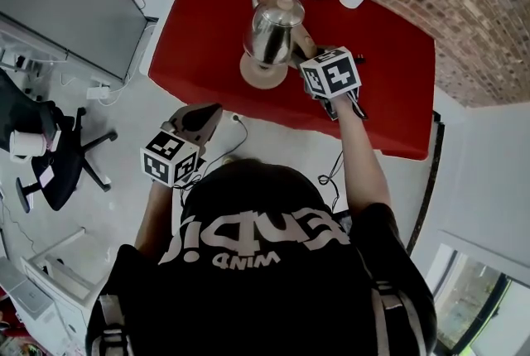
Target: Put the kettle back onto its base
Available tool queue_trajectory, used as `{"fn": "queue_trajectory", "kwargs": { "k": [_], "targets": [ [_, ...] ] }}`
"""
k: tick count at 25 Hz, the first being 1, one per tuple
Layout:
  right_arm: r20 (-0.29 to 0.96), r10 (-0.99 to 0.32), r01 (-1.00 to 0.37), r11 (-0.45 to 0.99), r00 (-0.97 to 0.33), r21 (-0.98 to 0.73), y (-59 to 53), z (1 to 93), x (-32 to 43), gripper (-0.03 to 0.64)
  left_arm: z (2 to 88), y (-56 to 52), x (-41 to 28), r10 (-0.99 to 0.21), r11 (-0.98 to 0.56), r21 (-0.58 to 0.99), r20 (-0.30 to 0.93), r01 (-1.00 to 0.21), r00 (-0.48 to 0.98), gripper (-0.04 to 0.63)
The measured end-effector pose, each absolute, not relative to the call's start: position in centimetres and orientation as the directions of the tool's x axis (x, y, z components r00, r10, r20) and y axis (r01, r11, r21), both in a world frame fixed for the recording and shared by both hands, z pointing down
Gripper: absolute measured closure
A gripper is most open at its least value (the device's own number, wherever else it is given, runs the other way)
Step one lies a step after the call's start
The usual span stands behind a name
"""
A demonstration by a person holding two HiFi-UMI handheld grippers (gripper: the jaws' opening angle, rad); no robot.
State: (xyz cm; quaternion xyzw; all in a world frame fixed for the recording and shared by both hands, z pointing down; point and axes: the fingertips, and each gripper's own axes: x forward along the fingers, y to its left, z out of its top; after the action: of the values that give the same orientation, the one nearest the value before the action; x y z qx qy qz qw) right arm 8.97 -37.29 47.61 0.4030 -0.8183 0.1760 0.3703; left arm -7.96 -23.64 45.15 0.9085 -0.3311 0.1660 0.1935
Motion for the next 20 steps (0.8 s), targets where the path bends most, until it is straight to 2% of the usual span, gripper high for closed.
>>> {"fn": "queue_trajectory", "kwargs": {
  "k": [20],
  "targets": [
    [0.757, -0.543, -0.825, 0.565, -0.365, 0.007, -36.5, 54.0, 8.6, 0.541, 46.1, -23.1, -8.6, -0.534, -0.690, 0.254, 0.454, -0.678, 0.713, 0.586]
  ]
}}
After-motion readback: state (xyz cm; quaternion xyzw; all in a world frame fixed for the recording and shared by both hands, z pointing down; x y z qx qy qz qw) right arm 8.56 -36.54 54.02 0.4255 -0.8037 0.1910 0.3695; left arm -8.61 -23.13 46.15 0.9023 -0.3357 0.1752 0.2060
